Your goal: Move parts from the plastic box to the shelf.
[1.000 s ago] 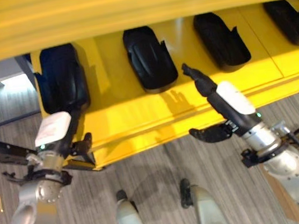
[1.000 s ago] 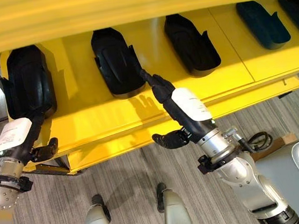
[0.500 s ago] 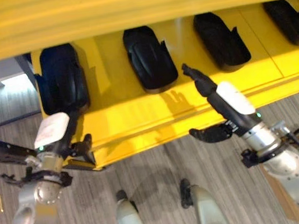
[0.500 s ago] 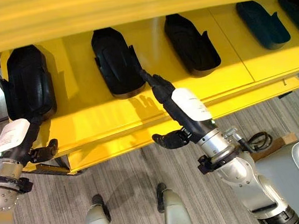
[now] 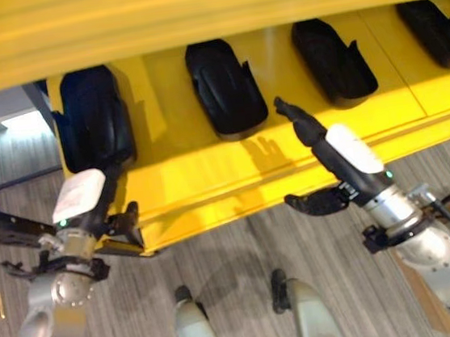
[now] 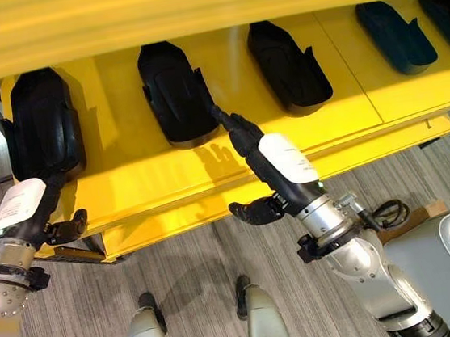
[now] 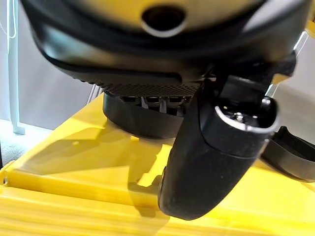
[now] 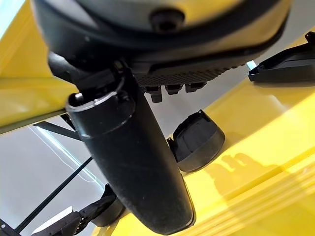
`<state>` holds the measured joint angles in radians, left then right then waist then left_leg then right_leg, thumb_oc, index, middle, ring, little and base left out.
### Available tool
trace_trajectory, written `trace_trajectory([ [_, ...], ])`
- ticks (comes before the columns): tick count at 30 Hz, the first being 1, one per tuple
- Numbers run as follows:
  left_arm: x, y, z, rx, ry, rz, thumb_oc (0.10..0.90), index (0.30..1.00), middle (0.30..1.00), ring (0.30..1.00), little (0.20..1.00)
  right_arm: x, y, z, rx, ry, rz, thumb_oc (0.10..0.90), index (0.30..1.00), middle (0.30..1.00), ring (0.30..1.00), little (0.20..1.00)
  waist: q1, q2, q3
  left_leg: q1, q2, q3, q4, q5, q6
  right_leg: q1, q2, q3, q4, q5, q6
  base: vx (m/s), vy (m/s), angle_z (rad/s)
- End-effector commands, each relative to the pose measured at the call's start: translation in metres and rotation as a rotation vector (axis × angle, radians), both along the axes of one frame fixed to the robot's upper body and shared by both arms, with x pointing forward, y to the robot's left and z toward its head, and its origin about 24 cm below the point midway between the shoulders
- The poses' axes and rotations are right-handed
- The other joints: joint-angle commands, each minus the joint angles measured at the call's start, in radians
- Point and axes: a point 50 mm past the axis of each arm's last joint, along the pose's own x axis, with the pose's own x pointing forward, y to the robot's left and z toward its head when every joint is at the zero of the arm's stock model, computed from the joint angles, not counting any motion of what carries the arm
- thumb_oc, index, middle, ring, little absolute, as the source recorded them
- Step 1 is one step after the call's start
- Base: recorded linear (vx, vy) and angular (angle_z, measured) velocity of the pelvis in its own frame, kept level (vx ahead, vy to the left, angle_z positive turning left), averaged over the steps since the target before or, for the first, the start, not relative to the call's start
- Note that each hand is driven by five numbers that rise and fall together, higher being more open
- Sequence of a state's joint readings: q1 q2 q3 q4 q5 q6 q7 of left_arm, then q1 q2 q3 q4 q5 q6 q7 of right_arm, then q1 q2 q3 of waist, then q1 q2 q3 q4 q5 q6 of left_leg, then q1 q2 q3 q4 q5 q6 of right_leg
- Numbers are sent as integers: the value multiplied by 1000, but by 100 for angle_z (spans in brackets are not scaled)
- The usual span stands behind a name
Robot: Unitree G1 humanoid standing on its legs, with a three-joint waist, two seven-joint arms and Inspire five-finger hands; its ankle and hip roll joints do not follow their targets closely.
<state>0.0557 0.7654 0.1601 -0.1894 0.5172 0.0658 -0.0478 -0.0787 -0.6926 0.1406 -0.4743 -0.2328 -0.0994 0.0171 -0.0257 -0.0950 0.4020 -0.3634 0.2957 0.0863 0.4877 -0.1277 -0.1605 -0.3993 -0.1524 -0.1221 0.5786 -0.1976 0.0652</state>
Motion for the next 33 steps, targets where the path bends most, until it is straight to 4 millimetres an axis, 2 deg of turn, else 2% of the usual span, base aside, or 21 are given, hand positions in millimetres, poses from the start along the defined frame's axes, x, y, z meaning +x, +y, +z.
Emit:
trace_trajectory([
  [1,1,-23,19,25,-91,-119,900,1000,1000,1000,1000,-12,0,45,59,-256,21,900,1000,1000,1000,1000,-16,1,-51,20,-13,-45,-25,36,58,15,-4,32,33,21,0,0,0,0],
  [11,2,-33,24,52,-99,-175,900,1000,1000,1000,1000,-13,-1,43,61,-255,15,900,1000,1000,1000,1000,-18,1,-52,19,-15,-46,-23,35,59,17,-6,33,34,19,0,0,0,0],
  [23,0,-29,32,53,-164,-146,900,1000,1000,1000,1000,-12,-2,43,63,-256,9,900,1000,1000,1000,1000,-15,4,-58,18,-18,-51,-22,34,60,21,-11,30,36,18,2,0,0,0],
  [30,-2,-25,64,98,-360,-106,900,1000,1000,1000,1000,-11,0,46,48,-273,20,900,1000,1000,1000,1000,-12,8,-75,23,-19,-51,-28,33,59,26,-13,27,35,16,3,0,0,0],
  [32,-4,-25,87,152,-482,-100,900,1000,1000,1000,1000,-11,3,47,31,-280,39,900,1000,1000,1000,1000,-10,9,-81,25,-19,-52,-29,34,58,29,-12,25,34,15,3,0,0,0],
  [33,-6,-24,91,154,-506,-96,900,1000,1000,1000,1000,-10,3,48,30,-281,41,900,1000,1000,1000,1000,-9,10,-82,26,-19,-53,-30,34,59,29,-12,25,34,16,3,0,0,0],
])
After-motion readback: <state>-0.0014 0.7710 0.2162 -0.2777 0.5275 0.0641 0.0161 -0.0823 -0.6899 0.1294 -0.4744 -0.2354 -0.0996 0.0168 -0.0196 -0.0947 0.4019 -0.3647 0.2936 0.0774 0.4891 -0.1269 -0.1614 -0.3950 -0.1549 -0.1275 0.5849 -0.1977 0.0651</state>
